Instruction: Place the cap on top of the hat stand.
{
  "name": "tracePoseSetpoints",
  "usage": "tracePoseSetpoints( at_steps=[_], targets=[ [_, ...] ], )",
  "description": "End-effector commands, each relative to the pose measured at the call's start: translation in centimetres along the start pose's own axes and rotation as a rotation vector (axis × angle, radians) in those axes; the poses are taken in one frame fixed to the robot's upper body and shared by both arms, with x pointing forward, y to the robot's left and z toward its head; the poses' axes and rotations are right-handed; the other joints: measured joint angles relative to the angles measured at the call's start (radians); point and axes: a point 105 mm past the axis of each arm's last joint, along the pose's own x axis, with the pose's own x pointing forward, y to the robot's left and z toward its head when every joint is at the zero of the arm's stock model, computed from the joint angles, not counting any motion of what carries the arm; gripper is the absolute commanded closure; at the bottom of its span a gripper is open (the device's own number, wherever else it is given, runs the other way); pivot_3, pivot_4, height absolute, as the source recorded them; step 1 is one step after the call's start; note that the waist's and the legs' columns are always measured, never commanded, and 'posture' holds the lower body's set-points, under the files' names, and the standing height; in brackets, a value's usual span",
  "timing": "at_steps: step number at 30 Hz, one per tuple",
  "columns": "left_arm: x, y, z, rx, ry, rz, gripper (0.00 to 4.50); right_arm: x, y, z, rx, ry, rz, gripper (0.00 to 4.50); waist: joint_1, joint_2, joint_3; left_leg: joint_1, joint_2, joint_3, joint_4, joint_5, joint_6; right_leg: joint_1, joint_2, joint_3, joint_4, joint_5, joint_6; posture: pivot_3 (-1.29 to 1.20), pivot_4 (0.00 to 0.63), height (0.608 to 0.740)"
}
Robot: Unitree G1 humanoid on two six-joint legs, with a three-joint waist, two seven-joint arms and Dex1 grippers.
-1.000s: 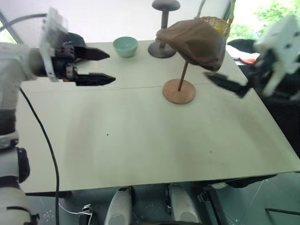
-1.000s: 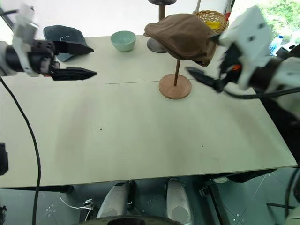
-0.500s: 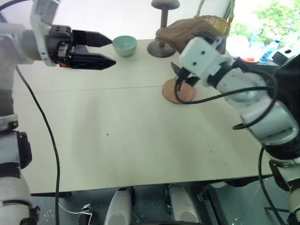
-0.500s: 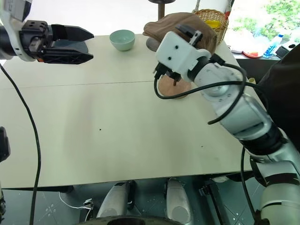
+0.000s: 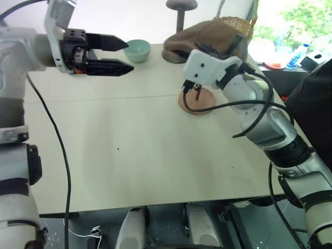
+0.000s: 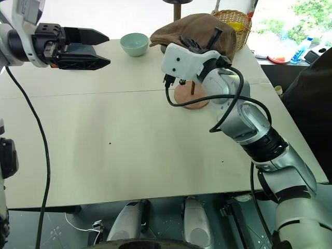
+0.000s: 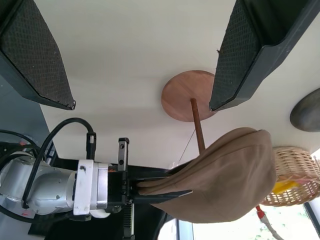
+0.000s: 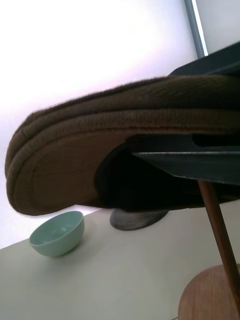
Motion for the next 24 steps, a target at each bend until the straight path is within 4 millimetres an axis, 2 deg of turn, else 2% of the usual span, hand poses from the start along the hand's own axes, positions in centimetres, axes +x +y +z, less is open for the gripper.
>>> tracePoseSetpoints(
  at_steps=[1,3,7,11,16,24],
  targets=[
    [-0.6,-0.3,1.7,0.071,-0.034,0.017,0.00,-0.7,-3.1,1.5,-0.037,-0.085,-0.103,4.48,0.000,0.000,0.000,0.000,0.000,0.000,0.000,0.000,0.000,0.000,0.000,0.000,0.000,0.000,0.000,0.00,0.150,0.740],
    [-0.6,-0.3,1.6,0.073,-0.033,0.021,0.00,-1.0,-4.6,1.7,-0.076,-0.145,-0.122,4.48,0.000,0.000,0.000,0.000,0.000,0.000,0.000,0.000,0.000,0.000,0.000,0.000,0.000,0.000,0.000,0.00,0.150,0.740],
    [-0.8,-0.3,1.7,0.078,-0.036,0.029,0.00,-1.0,-6.2,1.7,-0.147,-0.288,-0.119,4.48,0.000,0.000,0.000,0.000,0.000,0.000,0.000,0.000,0.000,0.000,0.000,0.000,0.000,0.000,0.000,0.00,0.150,0.740],
    [-1.2,-0.2,1.9,0.079,-0.044,0.044,0.00,-1.3,-6.5,1.7,-0.163,-0.471,-0.074,4.48,-0.003,0.000,0.000,0.000,0.000,0.000,0.000,0.000,0.000,0.000,0.000,0.001,-0.001,0.000,0.000,0.00,0.150,0.740],
    [-2.2,-0.3,2.4,0.090,-0.044,0.099,0.00,-2.4,-6.2,-1.9,-0.112,-0.567,0.008,4.48,-0.014,-0.001,0.001,0.001,0.000,0.000,-0.001,0.000,0.000,0.001,0.000,0.001,-0.001,0.000,0.000,0.00,0.150,0.740],
    [-3.5,-0.6,2.7,0.077,-0.048,0.142,0.00,-4.4,-5.8,-4.5,-0.115,-0.608,0.067,4.48,-0.027,-0.001,0.001,0.002,0.000,0.000,-0.003,0.000,0.000,0.001,0.000,0.001,0.000,0.000,0.000,0.00,0.150,0.740]
  ],
)
